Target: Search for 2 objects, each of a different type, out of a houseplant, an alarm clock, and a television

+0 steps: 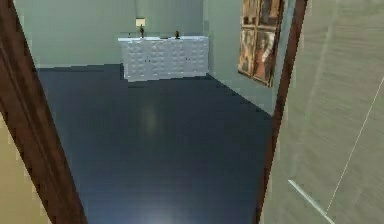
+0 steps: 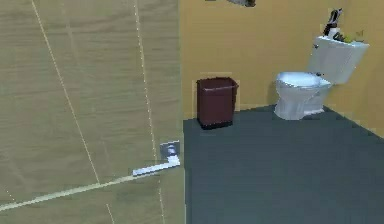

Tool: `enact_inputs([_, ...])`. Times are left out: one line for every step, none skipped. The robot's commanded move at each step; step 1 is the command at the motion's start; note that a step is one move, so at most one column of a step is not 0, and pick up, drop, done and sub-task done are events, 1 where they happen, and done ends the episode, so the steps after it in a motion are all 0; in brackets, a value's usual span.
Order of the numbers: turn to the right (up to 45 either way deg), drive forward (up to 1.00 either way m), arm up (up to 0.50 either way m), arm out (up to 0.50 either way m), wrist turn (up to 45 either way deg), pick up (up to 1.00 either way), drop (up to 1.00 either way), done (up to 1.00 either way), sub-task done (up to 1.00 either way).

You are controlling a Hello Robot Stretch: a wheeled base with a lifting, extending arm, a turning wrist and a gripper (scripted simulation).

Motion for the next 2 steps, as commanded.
enact_inputs([-15.0,0.0,0.0,0.0,0.0,0.0,0.0,0.0,0.0])
enact_inputs([0.0,0.6,0.0,0.0,0.0,0.0,0.0,0.0,0.0])
